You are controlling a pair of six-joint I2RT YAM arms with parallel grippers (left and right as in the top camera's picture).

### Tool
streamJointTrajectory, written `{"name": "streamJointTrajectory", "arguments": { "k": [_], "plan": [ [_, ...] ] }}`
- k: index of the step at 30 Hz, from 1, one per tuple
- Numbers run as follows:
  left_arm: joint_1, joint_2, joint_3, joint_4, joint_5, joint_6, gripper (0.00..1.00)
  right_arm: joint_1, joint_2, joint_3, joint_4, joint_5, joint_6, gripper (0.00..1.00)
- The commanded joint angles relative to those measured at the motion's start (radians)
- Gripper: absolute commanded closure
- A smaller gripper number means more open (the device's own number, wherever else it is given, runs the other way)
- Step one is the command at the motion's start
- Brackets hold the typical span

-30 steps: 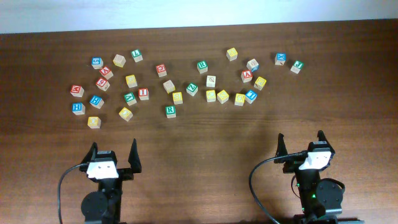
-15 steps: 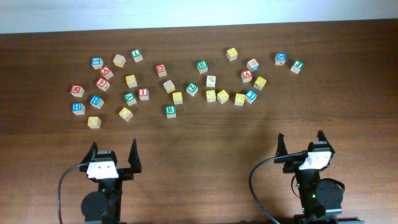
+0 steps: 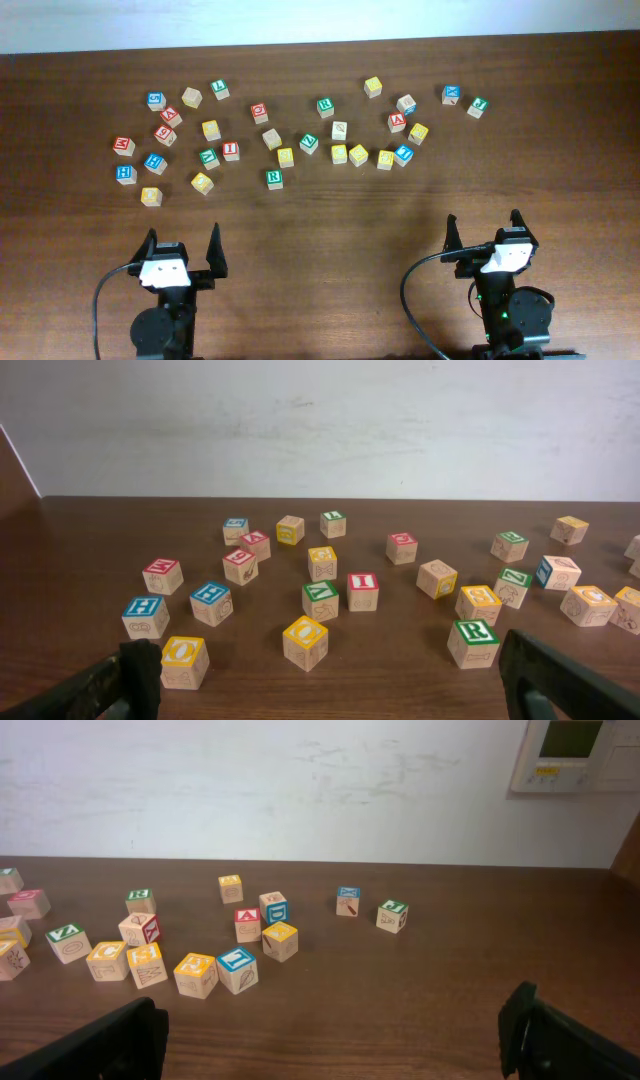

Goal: Spell out ICRA

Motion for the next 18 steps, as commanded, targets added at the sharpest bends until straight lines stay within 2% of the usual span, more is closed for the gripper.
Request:
{"name": "streamJointTrajectory", "arguments": {
  "k": [1,5,7,8,9,12,13,15,18],
  "plan": [
    [0.006,0.001,-0.002,-0.006,-0.007,0.02,0.01,-0.01,-0.005,-0.006,-0.005,0.019,0.008,0.02],
    [0.006,0.001,-0.002,-0.005,0.018,0.019,0.01,-0.01,-0.005,-0.006,-0.005,0.019,0.008,0.02],
    [0.006,0.001,-0.002,0.014,0.187,-0.035,0.01,-0.01,-0.005,-0.006,-0.005,0.019,0.008,0.02],
    [0.006,0.001,-0.001,0.025,0.406,-0.082,0.01,-0.01,-0.005,-0.006,-0.005,0.019,0.008,0.02],
    [0.006,0.001,-0.001,0.054,0.557,-0.09,0.01,-0.01,-0.005,-0.006,-0.005,0.019,0.008,0.02],
    [0.006,0.001,-0.001,0.159,0.84,-0.09,0.01,-0.01,-0.005,-0.006,-0.005,0.019,0.008,0.02],
    [0.006,0.001,-0.001,0.191,0.888,-0.09,0.01,-0.01,-0.005,-0.006,-0.005,0.019,0.008,0.02],
    [0.006,0.001,-0.001,0.34,0.982,-0.137,0.01,-0.01,-0.005,-0.006,-0.005,0.019,0.008,0.02],
    [0.006,0.001,-0.001,0.731,0.944,-0.254,0.01,-0.01,-0.005,-0.006,-0.005,0.019,0.008,0.02]
  ]
}}
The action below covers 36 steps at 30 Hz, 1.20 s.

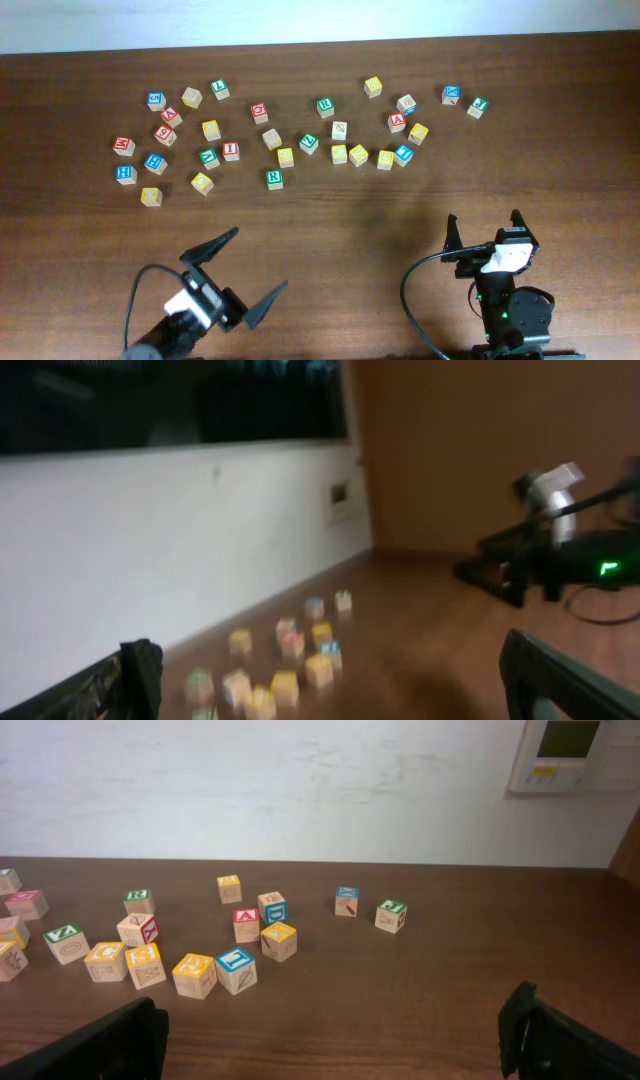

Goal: Spell out ICRA
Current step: 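Move the left gripper over the red-lettered I block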

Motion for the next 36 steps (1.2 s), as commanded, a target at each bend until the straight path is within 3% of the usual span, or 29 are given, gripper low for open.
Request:
{"name": "streamJointTrajectory", "arguments": {
  "k": [1,3,8,10,12,14,17,22,28,30,33,34,36],
  "plan": [
    [0.003,-0.005,0.001,0.306,0.026,-0.134,0.01,-0.01,-0.005,-0.006,-0.005,0.015,0.007,0.01],
    [0.003,-0.005,0.018,0.449,-0.066,-0.175,0.01,-0.01,-0.005,-0.006,-0.005,0.015,0.007,0.02],
    [0.003,-0.005,0.151,0.443,-0.148,-0.192,0.01,-0.01,-0.005,-0.006,-0.005,0.015,0.007,0.02],
    [0.003,0.0,0.254,0.328,-0.22,-0.192,0.01,-0.01,-0.005,-0.006,-0.005,0.015,0.007,0.02],
    [0.003,0.046,0.396,0.127,-0.163,-0.164,0.01,-0.01,-0.005,-0.006,-0.005,0.015,0.007,0.02],
    [0.003,0.161,0.591,-0.259,-0.043,-0.027,0.01,-0.01,-0.005,-0.006,-0.005,0.015,0.007,0.02],
    [0.003,0.4,0.844,-0.714,-0.041,0.089,0.01,-0.01,-0.005,-0.006,-0.005,0.015,0.007,0.02],
    [0.003,0.759,1.102,-0.922,0.117,0.09,0.01,-0.01,-0.005,-0.006,-0.005,0.015,0.007,0.02],
    [0.003,0.948,1.116,-0.869,0.478,0.079,0.01,-0.01,-0.005,-0.006,-0.005,0.015,0.007,0.02],
    [-0.001,0.969,1.117,-0.857,0.375,0.021,0.01,-0.01,-0.005,-0.006,-0.005,0.015,0.007,0.02],
    [-0.048,0.98,1.153,-0.9,0.066,0.019,0.01,-0.01,-0.005,-0.006,-0.005,0.015,0.007,0.02],
    [-0.066,0.993,1.181,-0.951,-0.038,0.019,0.01,-0.01,-0.005,-0.006,-0.005,0.015,0.007,0.02],
    [-0.15,1.094,1.341,-1.229,-0.42,0.082,0.01,-0.01,-0.005,-0.006,-0.005,0.015,0.007,0.02]
  ]
}}
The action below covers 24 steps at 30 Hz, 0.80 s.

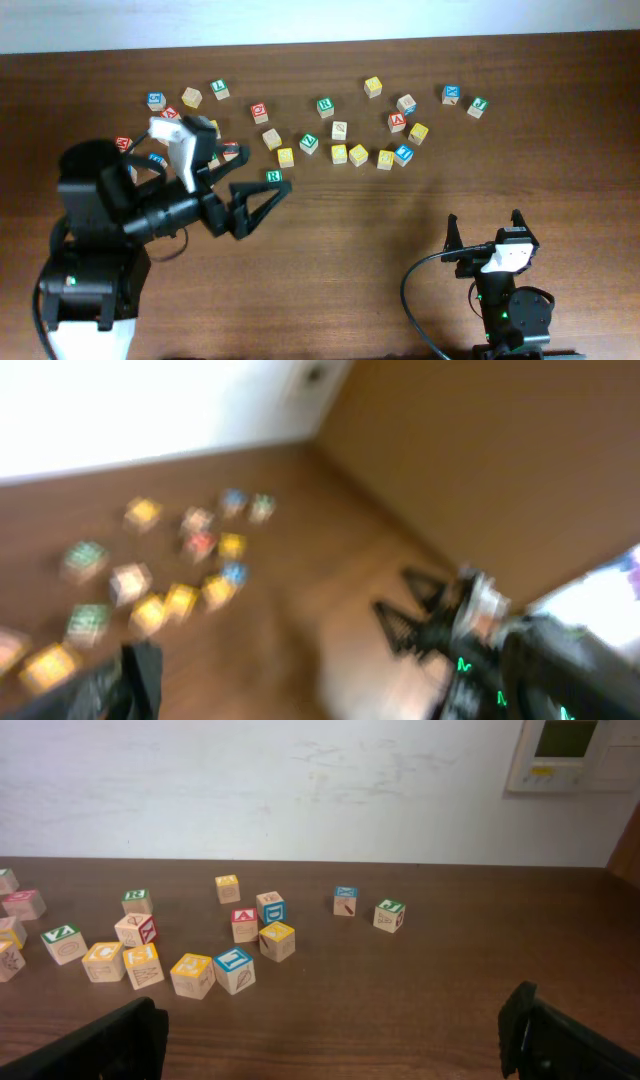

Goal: Spell out ICRA
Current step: 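Move the left gripper over the red-lettered I block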

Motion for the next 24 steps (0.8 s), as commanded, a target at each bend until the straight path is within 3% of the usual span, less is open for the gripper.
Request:
{"name": "streamJointTrajectory", "arguments": {
  "k": [1,3,7,10,12,16,24],
  "plan": [
    [-0.118,0.163,0.247,-0.328,-0.66,0.069,0.01,-0.009,-0.006,-0.006,-0.005,0.012,0.008,0.02],
    [-0.177,0.274,0.356,-0.481,-0.817,0.069,0.01,-0.009,-0.006,-0.006,-0.005,0.012,0.008,0.02],
    [-0.241,0.436,0.381,-0.546,-0.643,0.068,0.01,-0.009,-0.006,-0.006,-0.005,0.012,0.008,0.02],
    [-0.249,0.51,0.381,-0.537,-0.656,0.006,0.01,-0.009,-0.006,-0.006,-0.005,0.012,0.008,0.02],
    [-0.248,0.545,0.393,-0.557,-0.816,-0.129,0.01,-0.009,-0.006,-0.006,-0.005,0.012,0.008,0.02],
    [-0.248,0.614,0.484,-0.733,-1.041,-0.158,0.01,-0.009,-0.006,-0.006,-0.005,0.012,0.008,0.02],
    [-0.248,0.776,0.49,-0.588,-1.078,-0.16,0.01,-0.009,-0.006,-0.006,-0.005,0.012,0.008,0.02]
  ]
}}
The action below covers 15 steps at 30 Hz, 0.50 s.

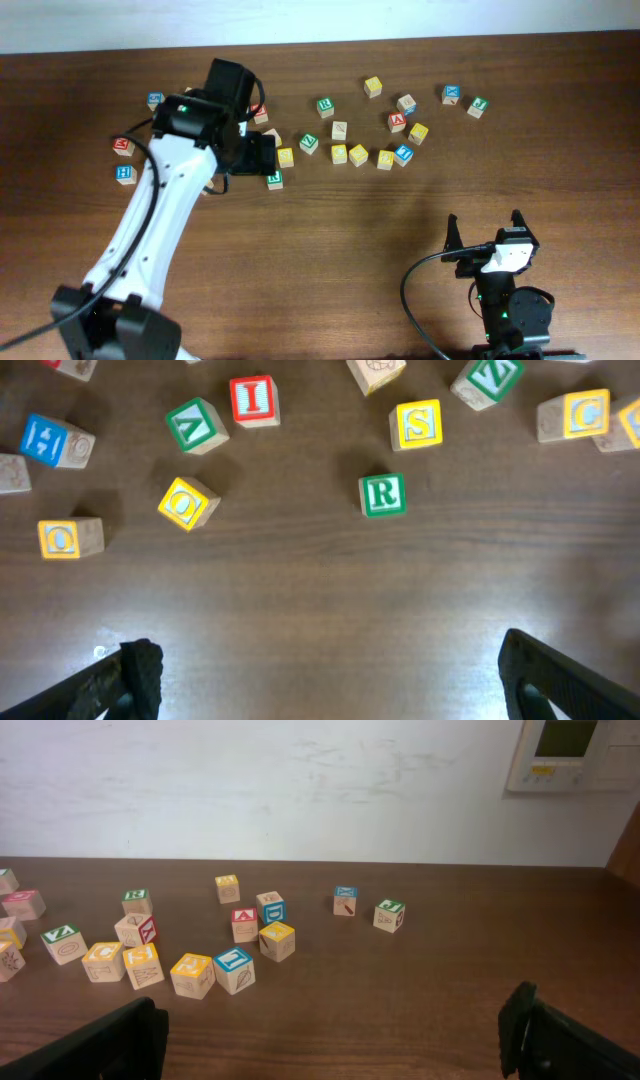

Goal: Spell out ICRA
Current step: 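Move the left gripper over the red-lettered I block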

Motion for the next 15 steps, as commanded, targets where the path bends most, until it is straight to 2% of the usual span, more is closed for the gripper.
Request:
{"name": "streamJointTrajectory", "arguments": {
  "k": [1,6,8,10,11,15],
  "plan": [
    [-0.002,0.08,0.018,0.036,-0.045,-0.022,0.01,-0.009,-0.006,-0.006,-0.005,0.012,0.008,0.02],
    [0.064,0.198,0.018,0.172,-0.051,-0.039,0.0,-0.009,-0.006,-0.006,-0.005,0.012,0.008,0.02],
    [0.146,0.252,0.018,0.241,0.064,0.01,0.1,-0.009,-0.006,-0.006,-0.005,0.012,0.008,0.02],
    [0.185,0.297,0.018,0.282,0.235,0.145,0.07,-0.009,-0.006,-0.006,-0.005,0.012,0.008,0.02],
    [0.192,0.313,0.018,0.29,0.245,0.149,0.07,-0.009,-0.006,-0.006,-0.005,0.012,0.008,0.02],
    [0.192,0.351,0.018,0.328,0.093,0.1,0.13,-0.009,-0.006,-0.006,-0.005,0.012,0.008,0.02]
  ]
}}
